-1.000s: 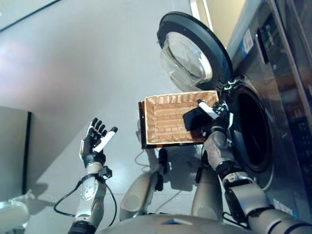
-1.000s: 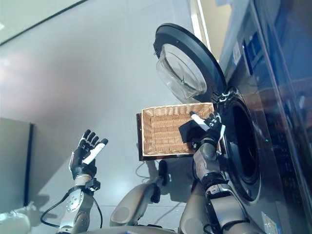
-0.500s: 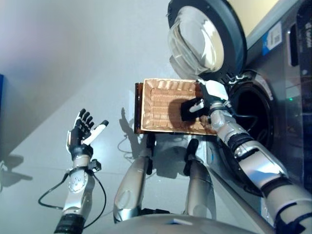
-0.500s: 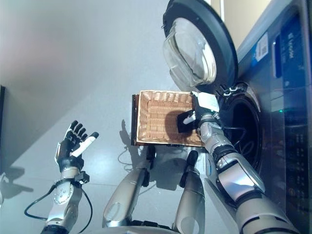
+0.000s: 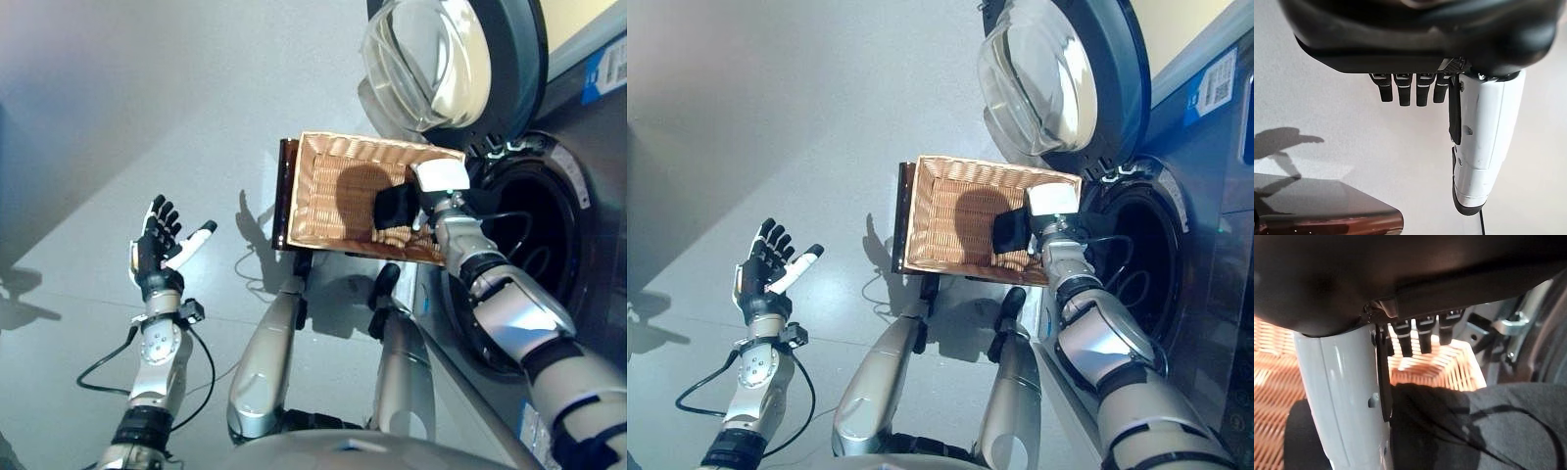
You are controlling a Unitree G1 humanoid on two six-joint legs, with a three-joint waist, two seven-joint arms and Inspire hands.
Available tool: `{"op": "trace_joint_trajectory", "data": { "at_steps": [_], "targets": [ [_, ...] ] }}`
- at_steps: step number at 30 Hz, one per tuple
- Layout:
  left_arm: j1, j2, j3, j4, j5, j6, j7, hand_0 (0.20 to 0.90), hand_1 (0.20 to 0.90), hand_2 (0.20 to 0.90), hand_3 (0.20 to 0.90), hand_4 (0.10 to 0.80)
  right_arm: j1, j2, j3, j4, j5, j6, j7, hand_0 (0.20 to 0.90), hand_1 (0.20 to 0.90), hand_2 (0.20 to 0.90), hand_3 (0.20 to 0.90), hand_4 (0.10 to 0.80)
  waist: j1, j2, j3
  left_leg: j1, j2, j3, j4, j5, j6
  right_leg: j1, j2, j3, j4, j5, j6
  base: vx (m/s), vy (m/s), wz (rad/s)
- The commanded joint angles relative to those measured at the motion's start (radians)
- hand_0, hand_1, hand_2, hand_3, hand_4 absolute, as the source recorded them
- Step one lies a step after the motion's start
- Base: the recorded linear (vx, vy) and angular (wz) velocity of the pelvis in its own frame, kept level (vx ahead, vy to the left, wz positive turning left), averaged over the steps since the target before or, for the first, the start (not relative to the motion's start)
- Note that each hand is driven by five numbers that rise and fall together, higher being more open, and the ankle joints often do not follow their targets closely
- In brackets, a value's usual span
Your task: Pick up the clothes and place them into the washing machine
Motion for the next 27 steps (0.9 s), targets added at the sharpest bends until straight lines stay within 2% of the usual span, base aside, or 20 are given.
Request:
{"op": "trace_joint_trajectory", "data": {
  "at_steps": [1, 14, 15, 16, 17, 27],
  "targets": [
    [0.012, 0.064, 0.059, -0.093, 0.008, -0.083, 0.043, 0.900, 0.900, 0.900, 0.900, 0.800, -0.119, -0.039, 0.053, 0.041, -0.032, 0.045, -0.043, 0.900, 0.900, 0.900, 0.900, 0.800, 0.003, 0.044, -0.008, -0.092, 0.012, -0.005, 0.068, -0.022, -0.055, 0.011, -0.001, 0.003, 0.076, -0.121, 0.000, -0.014, -0.017, 0.06],
    [0.002, 0.051, 0.045, -0.117, 0.017, -0.075, 0.064, 0.900, 0.900, 0.900, 0.900, 0.800, -0.138, -0.082, 0.036, 0.120, -0.009, 0.064, -0.032, 0.900, 0.900, 0.900, 0.900, 0.800, 0.011, 0.093, 0.009, -0.180, -0.009, -0.026, 0.107, -0.019, -0.056, -0.087, -0.022, -0.009, 0.180, -0.161, -0.005, 0.000, -0.021, 0.08],
    [0.000, 0.050, 0.044, -0.119, 0.016, -0.074, 0.065, 0.900, 0.900, 0.900, 0.900, 0.800, -0.137, -0.084, 0.032, 0.120, -0.004, 0.065, -0.033, 0.458, 0.458, 0.458, 0.458, 0.484, 0.010, 0.094, 0.009, -0.183, -0.011, -0.026, 0.105, -0.018, -0.057, -0.090, -0.023, -0.010, 0.183, -0.162, -0.005, 0.000, 0.000, 0.00],
    [0.000, 0.050, 0.042, -0.123, 0.018, -0.074, 0.066, 0.900, 0.900, 0.900, 0.900, 0.800, -0.135, -0.087, 0.029, 0.122, -0.001, 0.065, -0.034, 0.302, 0.302, 0.302, 0.302, 0.373, 0.011, 0.095, 0.009, -0.181, -0.012, -0.027, 0.100, -0.015, -0.057, -0.088, -0.025, -0.011, 0.181, -0.162, -0.004, 0.000, 0.000, 0.00],
    [-0.001, 0.047, 0.040, -0.129, 0.017, -0.075, 0.068, 0.900, 0.900, 0.900, 0.900, 0.800, -0.135, -0.092, 0.022, 0.124, 0.004, 0.069, -0.038, 0.200, 0.200, 0.200, 0.200, 0.300, 0.011, 0.099, 0.009, -0.182, -0.014, -0.028, 0.093, -0.014, -0.057, -0.093, -0.026, -0.011, 0.182, -0.164, -0.004, 0.000, 0.000, 0.00],
    [0.005, 0.047, 0.037, -0.133, 0.021, -0.075, 0.073, 0.900, 0.900, 0.900, 0.900, 0.800, -0.140, -0.080, 0.009, 0.139, 0.005, 0.086, -0.049, 0.200, 0.200, 0.200, 0.200, 0.300, 0.011, 0.108, 0.009, -0.162, -0.021, -0.030, 0.085, -0.016, -0.053, -0.078, -0.030, -0.007, 0.180, -0.163, -0.006, 0.006, -0.002, 0.03]
  ]
}}
